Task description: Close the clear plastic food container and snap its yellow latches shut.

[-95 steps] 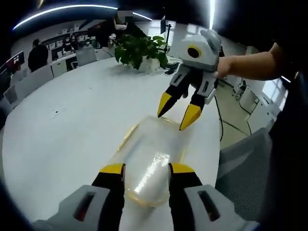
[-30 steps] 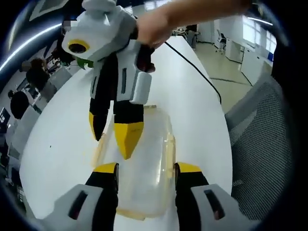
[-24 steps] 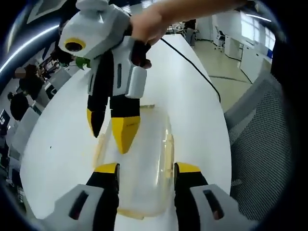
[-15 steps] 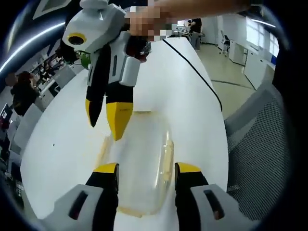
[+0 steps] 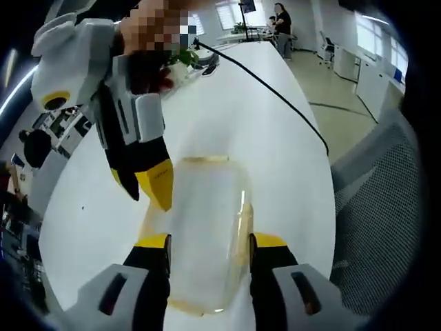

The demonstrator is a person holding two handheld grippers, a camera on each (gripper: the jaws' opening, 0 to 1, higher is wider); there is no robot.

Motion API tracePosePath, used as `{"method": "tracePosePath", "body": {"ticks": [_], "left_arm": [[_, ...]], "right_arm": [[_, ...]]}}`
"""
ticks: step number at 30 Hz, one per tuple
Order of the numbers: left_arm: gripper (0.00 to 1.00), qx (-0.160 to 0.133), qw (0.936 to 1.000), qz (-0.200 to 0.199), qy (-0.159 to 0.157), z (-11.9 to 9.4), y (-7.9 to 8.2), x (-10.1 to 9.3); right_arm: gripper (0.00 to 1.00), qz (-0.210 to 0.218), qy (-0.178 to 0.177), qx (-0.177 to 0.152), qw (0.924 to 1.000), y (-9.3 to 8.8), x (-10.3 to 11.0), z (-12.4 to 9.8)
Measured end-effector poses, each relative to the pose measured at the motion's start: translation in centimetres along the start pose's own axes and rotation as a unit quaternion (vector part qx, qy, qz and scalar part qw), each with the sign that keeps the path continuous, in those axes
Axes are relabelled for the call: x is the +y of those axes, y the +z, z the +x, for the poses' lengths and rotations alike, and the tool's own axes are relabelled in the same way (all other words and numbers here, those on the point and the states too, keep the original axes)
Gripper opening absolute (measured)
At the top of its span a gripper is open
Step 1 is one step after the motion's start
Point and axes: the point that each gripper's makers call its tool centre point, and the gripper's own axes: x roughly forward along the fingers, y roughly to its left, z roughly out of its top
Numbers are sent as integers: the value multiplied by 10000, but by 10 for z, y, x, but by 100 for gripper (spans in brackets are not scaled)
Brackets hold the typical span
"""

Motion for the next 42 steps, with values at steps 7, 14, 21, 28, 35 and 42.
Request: {"method": "tracePosePath", "body": {"ticks": [7,14,21,28,35,42], "left_arm": [[44,90,9999,87,-42,4,2,-4],[43,207,9992,338,-67,12,1,-6],[42,221,9994,233,-107,12,1,-4],[41,246,9994,217,-135,12,0,-6],[40,252,9991,272,-222,14,-1,-5],[38,251,9990,228,-301,16,-1,-7]], "right_arm": [[33,-51,356,305,9989,2,4,10],[30,-267,528,643,9962,-9,4,19],[25,-24,492,705,9963,-7,1,17],[25,-26,486,869,9950,-8,5,19],[24,-188,537,1083,9925,-9,6,21],[22,-425,495,1871,9802,-10,8,22]]}}
